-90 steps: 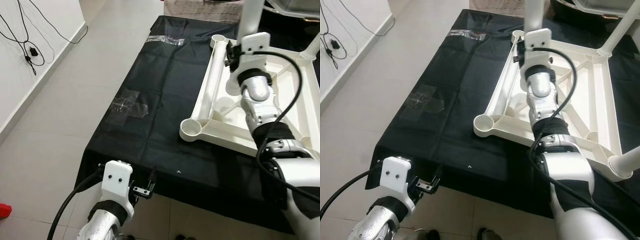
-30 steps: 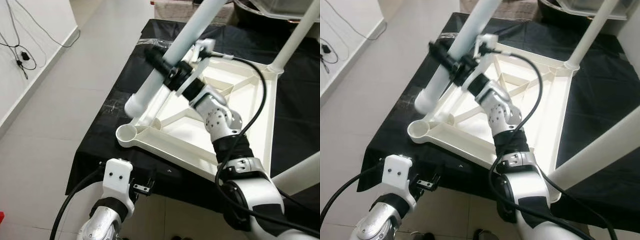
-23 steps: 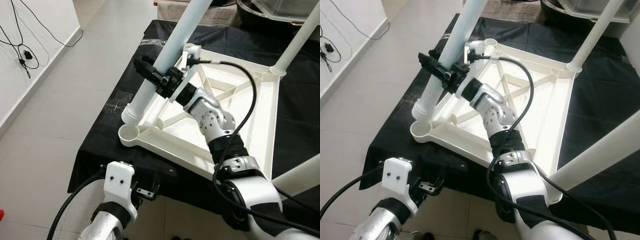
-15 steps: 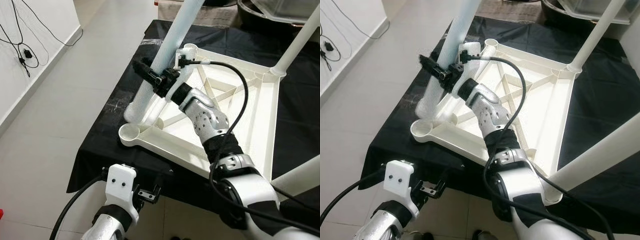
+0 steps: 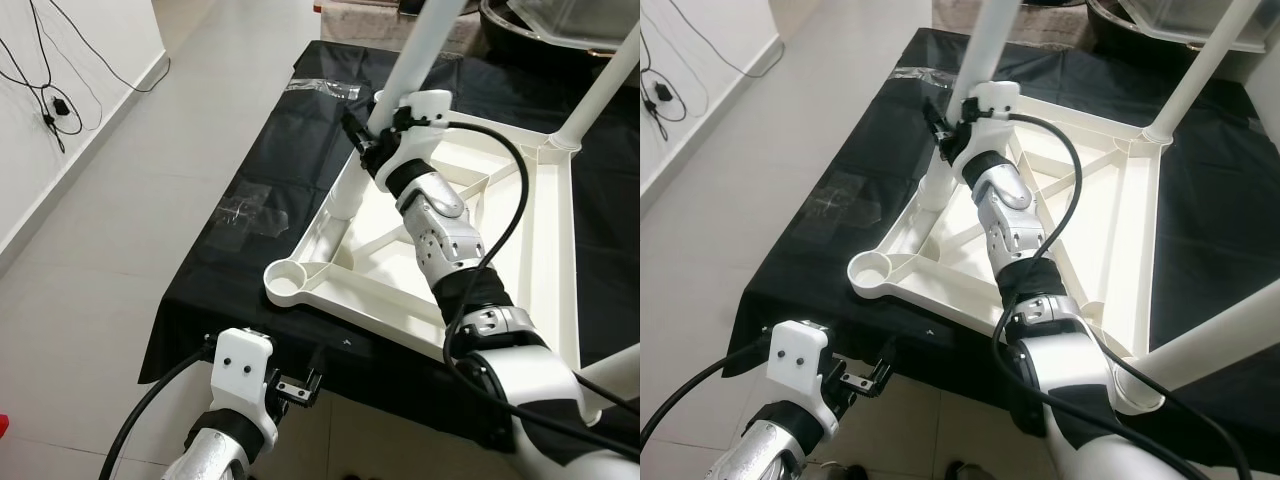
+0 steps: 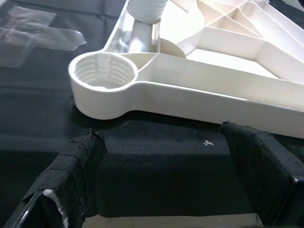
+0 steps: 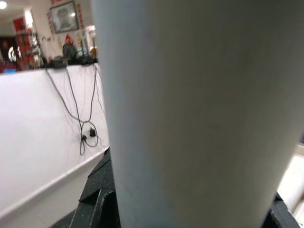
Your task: Building children table
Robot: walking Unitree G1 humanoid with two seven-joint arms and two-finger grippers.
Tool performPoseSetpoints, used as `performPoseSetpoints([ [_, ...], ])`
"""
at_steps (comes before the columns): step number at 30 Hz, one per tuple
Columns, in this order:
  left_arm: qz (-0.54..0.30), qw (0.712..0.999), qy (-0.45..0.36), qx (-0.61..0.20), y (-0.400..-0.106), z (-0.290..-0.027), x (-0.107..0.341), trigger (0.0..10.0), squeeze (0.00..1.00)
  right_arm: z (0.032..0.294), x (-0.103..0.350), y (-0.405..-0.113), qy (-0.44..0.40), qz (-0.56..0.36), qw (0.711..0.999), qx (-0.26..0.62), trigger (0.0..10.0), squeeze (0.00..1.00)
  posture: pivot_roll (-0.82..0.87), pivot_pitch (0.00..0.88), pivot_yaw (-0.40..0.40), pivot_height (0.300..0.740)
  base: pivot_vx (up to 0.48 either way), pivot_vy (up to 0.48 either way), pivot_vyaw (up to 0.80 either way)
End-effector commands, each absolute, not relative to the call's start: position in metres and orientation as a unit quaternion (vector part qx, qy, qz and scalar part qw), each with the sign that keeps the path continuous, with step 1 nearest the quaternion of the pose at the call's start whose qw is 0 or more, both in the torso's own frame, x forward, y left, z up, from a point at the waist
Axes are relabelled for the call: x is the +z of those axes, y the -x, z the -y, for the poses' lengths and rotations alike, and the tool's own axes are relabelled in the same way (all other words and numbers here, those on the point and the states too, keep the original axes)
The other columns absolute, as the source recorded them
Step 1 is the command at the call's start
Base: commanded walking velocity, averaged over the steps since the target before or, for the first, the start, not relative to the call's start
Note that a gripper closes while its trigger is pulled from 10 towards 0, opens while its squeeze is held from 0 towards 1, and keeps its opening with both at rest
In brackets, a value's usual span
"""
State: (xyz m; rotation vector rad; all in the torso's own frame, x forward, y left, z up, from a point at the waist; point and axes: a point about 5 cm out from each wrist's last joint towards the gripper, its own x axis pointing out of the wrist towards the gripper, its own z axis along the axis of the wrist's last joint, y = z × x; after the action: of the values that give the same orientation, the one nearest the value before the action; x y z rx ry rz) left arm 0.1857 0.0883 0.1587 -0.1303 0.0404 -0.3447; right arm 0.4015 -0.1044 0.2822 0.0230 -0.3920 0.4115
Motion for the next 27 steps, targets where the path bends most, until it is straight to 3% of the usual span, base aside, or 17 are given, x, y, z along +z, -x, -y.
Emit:
performPoseSetpoints([
  [1,-0.034,0.982,0.06,-0.174,-0.185,-0.087,0.152,10.0,0.0,0.118,0.25,-0.403,0.027,0.138,0.972,0.186,10.0,0.0,0.1,0.164,-0.087,0.74,0.0,0.0,0.0],
  [11,-0.035,0.982,0.06,-0.175,-0.186,-0.087,0.151,10.0,0.0,0.12,0.258,-0.407,0.035,0.131,0.971,0.198,10.0,0.0,0.1,0.169,-0.086,0.74,0.0,0.0,0.0],
  [12,-0.035,0.982,0.059,-0.174,-0.186,-0.087,0.152,10.0,0.0,0.117,0.276,-0.408,-0.028,0.15,0.964,0.217,10.0,0.0,0.1,0.172,-0.089,0.74,0.0,0.0,0.0],
  [13,-0.035,0.982,0.059,-0.174,-0.186,-0.087,0.152,10.0,0.0,0.117,0.276,-0.408,-0.028,0.15,0.964,0.217,10.0,0.0,0.1,0.172,-0.089,0.74,0.0,0.0,0.0],
  [16,-0.035,0.983,0.059,-0.172,-0.187,-0.087,0.152,10.0,0.0,0.114,0.301,-0.407,-0.142,0.184,0.939,0.252,10.0,0.0,0.1,0.176,-0.086,0.74,0.0,0.0,0.0],
  [19,-0.035,0.983,0.06,-0.173,-0.187,-0.087,0.152,10.0,0.0,0.111,0.313,-0.405,-0.177,0.197,0.921,0.286,10.0,0.0,0.1,0.18,-0.086,0.74,0.0,0.0,0.0],
  [20,-0.036,0.983,0.06,-0.172,-0.186,-0.087,0.152,10.0,0.0,0.108,0.323,-0.403,-0.205,0.206,0.9,0.323,10.0,0.0,0.1,0.183,-0.085,0.74,0.0,0.0,0.0],
  [22,-0.036,0.983,0.061,-0.172,-0.186,-0.087,0.152,10.0,0.0,0.104,0.332,-0.4,-0.225,0.21,0.875,0.374,10.0,0.0,0.1,0.185,-0.085,0.74,0.0,0.0,0.0],
  [27,-0.036,0.982,0.061,-0.172,-0.186,-0.087,0.152,10.0,0.0,0.097,0.328,-0.395,-0.214,0.184,0.849,0.446,10.0,0.0,0.1,0.191,-0.085,0.74,0.0,0.0,0.0],
])
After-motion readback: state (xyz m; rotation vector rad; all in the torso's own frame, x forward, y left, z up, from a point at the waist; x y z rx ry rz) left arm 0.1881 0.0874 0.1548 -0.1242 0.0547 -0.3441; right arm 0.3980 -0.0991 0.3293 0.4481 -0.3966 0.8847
